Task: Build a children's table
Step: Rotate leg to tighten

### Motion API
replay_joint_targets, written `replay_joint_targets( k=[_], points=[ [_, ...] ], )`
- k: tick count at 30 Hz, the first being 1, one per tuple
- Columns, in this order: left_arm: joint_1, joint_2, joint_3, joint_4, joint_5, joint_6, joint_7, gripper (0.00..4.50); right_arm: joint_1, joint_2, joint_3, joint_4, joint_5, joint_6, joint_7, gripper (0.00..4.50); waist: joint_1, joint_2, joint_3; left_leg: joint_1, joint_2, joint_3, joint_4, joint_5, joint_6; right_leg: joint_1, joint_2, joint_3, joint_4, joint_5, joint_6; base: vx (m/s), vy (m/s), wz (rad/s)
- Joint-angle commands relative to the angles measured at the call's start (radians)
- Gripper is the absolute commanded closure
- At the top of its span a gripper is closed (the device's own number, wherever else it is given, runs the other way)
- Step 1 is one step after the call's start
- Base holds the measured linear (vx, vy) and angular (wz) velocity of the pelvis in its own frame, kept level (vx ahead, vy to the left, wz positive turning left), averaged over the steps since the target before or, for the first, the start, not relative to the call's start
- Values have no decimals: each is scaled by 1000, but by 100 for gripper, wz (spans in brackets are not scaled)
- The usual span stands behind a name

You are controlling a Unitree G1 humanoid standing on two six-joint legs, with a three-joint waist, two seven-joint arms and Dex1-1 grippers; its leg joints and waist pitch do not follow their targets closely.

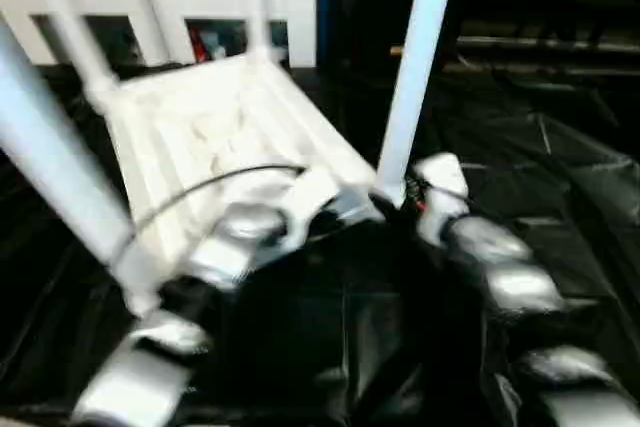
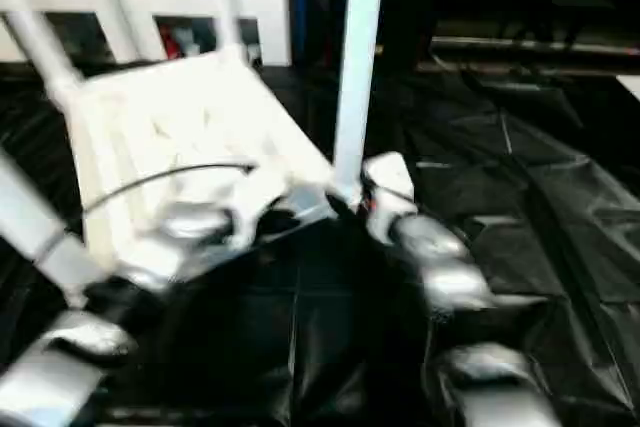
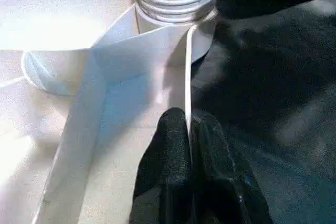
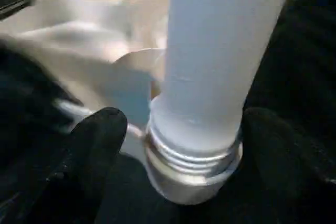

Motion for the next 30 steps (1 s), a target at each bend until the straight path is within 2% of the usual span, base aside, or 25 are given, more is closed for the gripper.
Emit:
replay_joint_targets(
  k=[1, 3, 5, 7, 9, 13, 19, 24, 26, 30],
  points=[
    [40, 31, -38, -7, -8, -23, -88, 450, 35, -45, 35, -79, 37, 44, 119, 51, 13, -21, -57, 15, 94, -42, -60, -88, 133, 44, -118, 53, -67, -12, -238, 0, 0, 0],
    [49, 51, -47, -27, -13, -33, -125, 450, 55, -75, 39, -110, 49, 59, 158, 51, 15, -15, -57, 18, 97, -38, -59, -89, 133, 37, -115, 49, -68, -5, -247, 0, 0, 0],
    [79, 88, -65, -93, -45, -52, -227, 450, 75, -112, 36, -139, 49, 64, 190, 51, 15, -19, -57, 14, 97, -38, -60, -80, 126, 37, -115, 44, -63, 7, -258, 0, 0, 0],
    [96, 101, -67, -137, -68, -32, -268, 450, 75, -119, 39, -138, 41, 64, 198, 51, 19, -15, -57, 14, 100, -39, -60, -75, 118, 36, -118, 43, -61, 10, -264, 0, 0, 0],
    [110, 110, -65, -180, -92, -13, -306, 450, 78, -126, 45, -152, 34, 77, 216, 51, 24, -13, -59, 16, 99, -36, -58, -71, 113, 36, -114, 42, -57, 29, -269, 0, 0, 0],
    [115, 115, -65, -194, -99, -18, -324, 450, 78, -123, 58, -174, 47, 103, 230, 51, 32, -14, -61, 17, 98, -36, -56, -54, 119, 36, -117, 42, -53, 64, -270, 0, 0, 0],
    [115, 116, -66, -190, -94, -20, -328, 450, 75, -122, 64, -187, 66, 127, 261, 51, 33, -14, -60, 16, 96, -37, -56, -73, 102, 39, -118, 40, -55, 25, -262, 0, 0, 0],
    [120, 114, -62, -203, -91, -7, -327, 450, 66, -106, 70, -170, 67, 128, 276, 98, 34, -14, -63, 14, 95, -38, -54, -56, 105, 39, -117, 38, -50, 51, -264, 0, 0, 0],
    [122, 115, -63, -204, -89, -6, -328, 450, 63, -101, 70, -165, 68, 127, 275, 129, 35, -15, -64, 14, 95, -37, -52, -47, 110, 40, -119, 38, -48, 67, -268, 0, 0, 0],
    [125, 119, -64, -205, -87, -4, -334, 450, 64, -98, 67, -166, 69, 130, 273, 154, 36, -15, -64, 14, 95, -37, -51, -44, 113, 40, -118, 37, -47, 70, -267, 0, 0, 0]
  ],
)
